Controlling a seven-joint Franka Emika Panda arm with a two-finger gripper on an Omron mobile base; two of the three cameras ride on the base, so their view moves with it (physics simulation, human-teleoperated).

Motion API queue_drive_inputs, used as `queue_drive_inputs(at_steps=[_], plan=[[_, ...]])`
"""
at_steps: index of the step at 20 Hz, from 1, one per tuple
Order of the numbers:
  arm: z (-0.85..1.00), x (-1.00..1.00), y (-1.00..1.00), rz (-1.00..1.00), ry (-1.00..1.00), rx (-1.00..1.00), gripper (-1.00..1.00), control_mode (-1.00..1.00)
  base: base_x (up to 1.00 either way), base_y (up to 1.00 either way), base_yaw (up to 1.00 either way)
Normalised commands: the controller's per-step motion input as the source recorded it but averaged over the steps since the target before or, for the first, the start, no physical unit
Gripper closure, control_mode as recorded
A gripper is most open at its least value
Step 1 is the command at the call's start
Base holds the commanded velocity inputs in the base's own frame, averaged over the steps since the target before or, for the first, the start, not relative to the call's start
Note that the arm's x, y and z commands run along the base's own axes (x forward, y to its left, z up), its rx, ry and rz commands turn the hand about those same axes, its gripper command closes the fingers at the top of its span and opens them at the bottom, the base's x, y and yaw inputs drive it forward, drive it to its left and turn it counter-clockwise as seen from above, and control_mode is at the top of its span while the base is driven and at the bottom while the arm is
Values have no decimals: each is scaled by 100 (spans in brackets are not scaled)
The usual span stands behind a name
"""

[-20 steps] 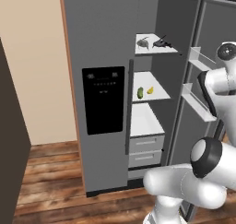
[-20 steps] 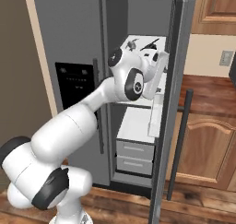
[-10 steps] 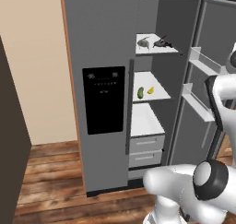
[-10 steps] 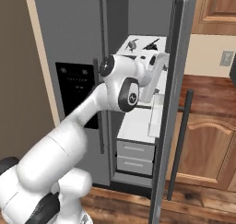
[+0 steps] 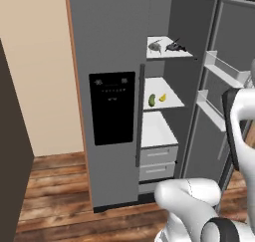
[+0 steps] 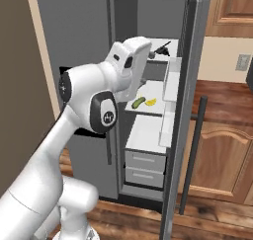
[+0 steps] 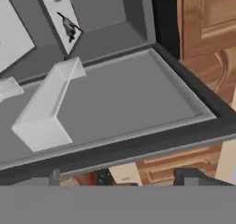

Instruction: Gather the lemon wedge and cucumber from the fridge and place them on a tray on the dining counter. Then gather the fishs from the fridge and place them on the other tray.

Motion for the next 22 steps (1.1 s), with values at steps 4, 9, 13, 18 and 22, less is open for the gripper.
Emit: queue_drive_inputs(at_steps=[4, 9, 13, 18, 22], plan=[[49, -41, 100, -8, -26, 28, -100, -100, 0, 0, 0], [24, -34, 82, -11, -7, 54, -100, -100, 0, 0, 0], [4, -38, 69, -9, 3, 66, -100, -100, 0, 0, 0], [-23, -30, 62, -1, 8, 72, -100, -100, 0, 0, 0], [-89, -45, 43, 0, -4, 80, -100, -100, 0, 0, 0]])
